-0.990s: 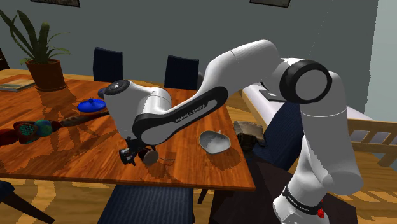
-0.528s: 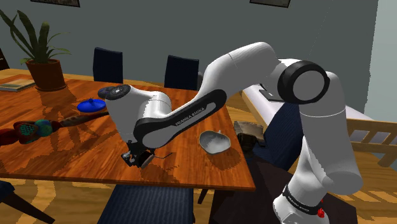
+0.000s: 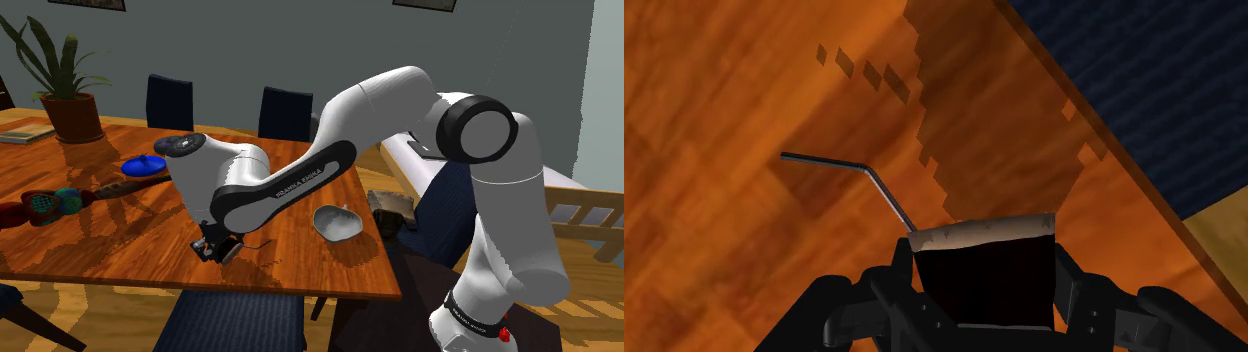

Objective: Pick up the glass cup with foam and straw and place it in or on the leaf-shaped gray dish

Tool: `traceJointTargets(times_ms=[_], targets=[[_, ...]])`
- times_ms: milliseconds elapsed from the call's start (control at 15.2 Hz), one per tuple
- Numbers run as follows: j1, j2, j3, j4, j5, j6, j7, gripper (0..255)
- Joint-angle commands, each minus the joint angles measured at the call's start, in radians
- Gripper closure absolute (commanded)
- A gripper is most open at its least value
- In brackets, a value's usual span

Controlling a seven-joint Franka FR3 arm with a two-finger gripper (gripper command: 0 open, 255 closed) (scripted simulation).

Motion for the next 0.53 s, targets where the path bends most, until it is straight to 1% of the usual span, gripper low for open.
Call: traceJointTargets(times_ms=[0, 462], targets=[[0.0, 0.006, -0.001, 0.005, 0.0, -0.003, -0.002, 255], [-0.003, -0.033, 0.008, 0.042, 0.02, -0.074, -0.028, 255]])
